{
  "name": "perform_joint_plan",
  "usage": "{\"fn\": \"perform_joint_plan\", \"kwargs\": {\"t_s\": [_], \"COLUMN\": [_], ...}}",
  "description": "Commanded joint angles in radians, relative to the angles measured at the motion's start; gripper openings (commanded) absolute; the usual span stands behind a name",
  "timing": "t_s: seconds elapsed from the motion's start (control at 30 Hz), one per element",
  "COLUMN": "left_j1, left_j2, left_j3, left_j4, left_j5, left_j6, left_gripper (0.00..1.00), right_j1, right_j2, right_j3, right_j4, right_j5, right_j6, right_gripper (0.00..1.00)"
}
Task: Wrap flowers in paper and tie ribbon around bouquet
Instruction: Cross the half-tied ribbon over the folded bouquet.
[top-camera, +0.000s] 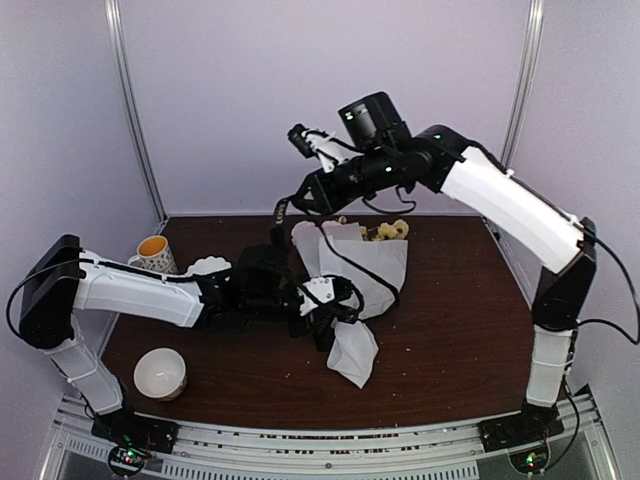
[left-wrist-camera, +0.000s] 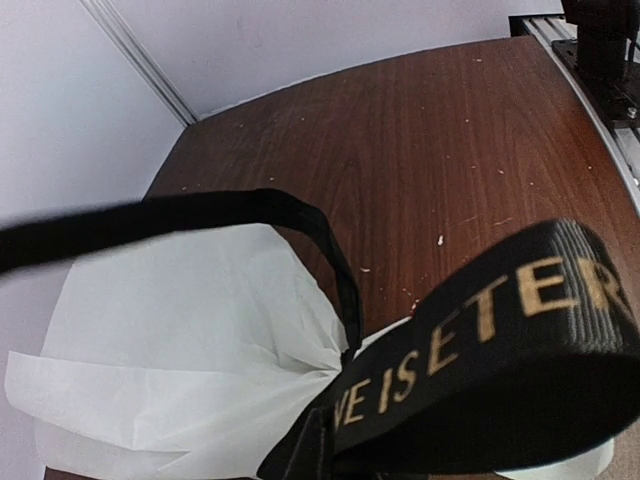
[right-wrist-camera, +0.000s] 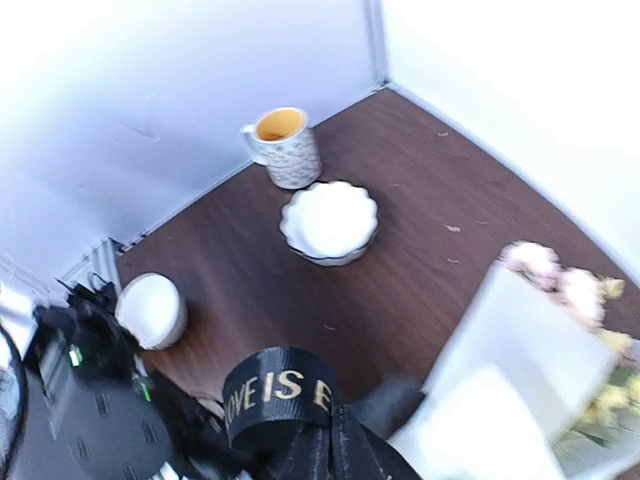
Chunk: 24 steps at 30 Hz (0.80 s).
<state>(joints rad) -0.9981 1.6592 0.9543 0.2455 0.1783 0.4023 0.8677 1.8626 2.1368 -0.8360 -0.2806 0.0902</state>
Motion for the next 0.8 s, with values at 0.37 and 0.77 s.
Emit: {"fn": "perform_joint_plan", "kwargs": {"t_s": [0.37,0.77], "left_j1": [0.000,0.076], "left_j2": [-0.043,0.017], "left_j3": [-0.055,-0.039], "left_j4": [0.133,0.222], "left_j5": [0.101,0.228], "left_j6": [-0.124,-0.298], "left_gripper": [0.00,0.00], "right_j1": [-0.040,-0.001], "right_j2": [-0.058,-0.658], "right_j3": [-0.120,-1.269], "right_j4": [0.091,0.900], "right_j5": [-0.044,-0.183], "right_j6": [0.026,-0.297], "right_gripper": [1.00,0.72]}}
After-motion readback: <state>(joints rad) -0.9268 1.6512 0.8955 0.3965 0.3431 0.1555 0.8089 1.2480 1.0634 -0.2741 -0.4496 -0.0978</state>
